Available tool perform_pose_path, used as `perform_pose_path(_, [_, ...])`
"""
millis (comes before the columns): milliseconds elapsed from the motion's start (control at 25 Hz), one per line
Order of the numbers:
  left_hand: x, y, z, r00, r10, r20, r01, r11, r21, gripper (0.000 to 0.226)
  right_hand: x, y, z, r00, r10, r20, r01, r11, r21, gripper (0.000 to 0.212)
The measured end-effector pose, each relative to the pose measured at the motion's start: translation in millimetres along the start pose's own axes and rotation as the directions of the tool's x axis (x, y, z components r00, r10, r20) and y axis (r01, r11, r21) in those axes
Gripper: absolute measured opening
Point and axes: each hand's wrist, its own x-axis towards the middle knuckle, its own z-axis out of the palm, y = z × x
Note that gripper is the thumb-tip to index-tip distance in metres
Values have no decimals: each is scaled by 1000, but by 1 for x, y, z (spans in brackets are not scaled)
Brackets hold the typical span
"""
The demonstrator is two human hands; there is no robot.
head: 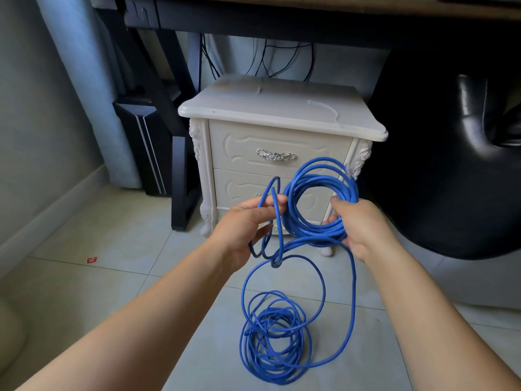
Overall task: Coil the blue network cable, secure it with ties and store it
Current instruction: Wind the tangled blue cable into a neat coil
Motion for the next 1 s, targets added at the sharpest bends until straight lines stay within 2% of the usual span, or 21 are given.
perform_pose_path(160, [2, 2, 2, 998, 56, -38, -54, 997, 52, 18, -5, 1, 3, 999, 16, 49, -11, 996, -85, 22])
perform_pose_path(320, [2, 2, 2, 979, 198, -44, -182, 954, 240, 5, -10, 0, 5, 996, 26, 82, -15, 990, -140, 18])
perform_pose_path(400, [7, 1, -1, 959, 271, -88, -223, 906, 361, 19, -7, 0, 3, 998, 19, 57, -12, 993, -118, 22])
perform_pose_path(480, [14, 3, -9, 878, 414, -242, -234, 811, 537, 43, -2, -2, -1, 1000, 9, 4, -9, 1000, -24, 26])
perform_pose_path(560, [18, 9, -18, 767, 548, -334, -164, 670, 724, 64, 0, -4, -8, 998, 22, -56, -17, 997, 81, 26])
perform_pose_path(600, [18, 13, -21, 781, 533, -326, -119, 639, 760, 69, 0, -5, -11, 996, 32, -80, -23, 994, 111, 27])
perform_pose_path(640, [16, 17, -21, 844, 440, -308, -65, 654, 754, 71, 0, -5, -13, 994, 34, -102, -22, 993, 116, 28])
perform_pose_path(680, [15, 19, -20, 916, 287, -281, 9, 685, 728, 71, 0, -5, -15, 992, 25, -124, -12, 995, 102, 29])
perform_pose_path(720, [11, 21, -17, 963, 111, -245, 97, 709, 698, 73, 0, -5, -15, 990, 8, -141, 3, 997, 74, 30])
perform_pose_path(760, [9, 21, -16, 977, -39, -208, 171, 724, 668, 74, -1, -5, -15, 988, -11, -153, 17, 999, 41, 28])
perform_pose_path(840, [6, 19, -13, 963, -229, -140, 268, 790, 552, 73, 0, -3, -12, 983, -51, -177, 49, 999, -15, 23])
perform_pose_path(920, [5, 12, -10, 935, -349, -65, 349, 875, 336, 68, 0, 0, -7, 970, -109, -217, 100, 994, -51, 22])
perform_pose_path(1000, [3, -1, -7, 902, -432, 17, 424, 892, 157, 62, 0, 3, -2, 957, -143, -252, 133, 990, -56, 24])
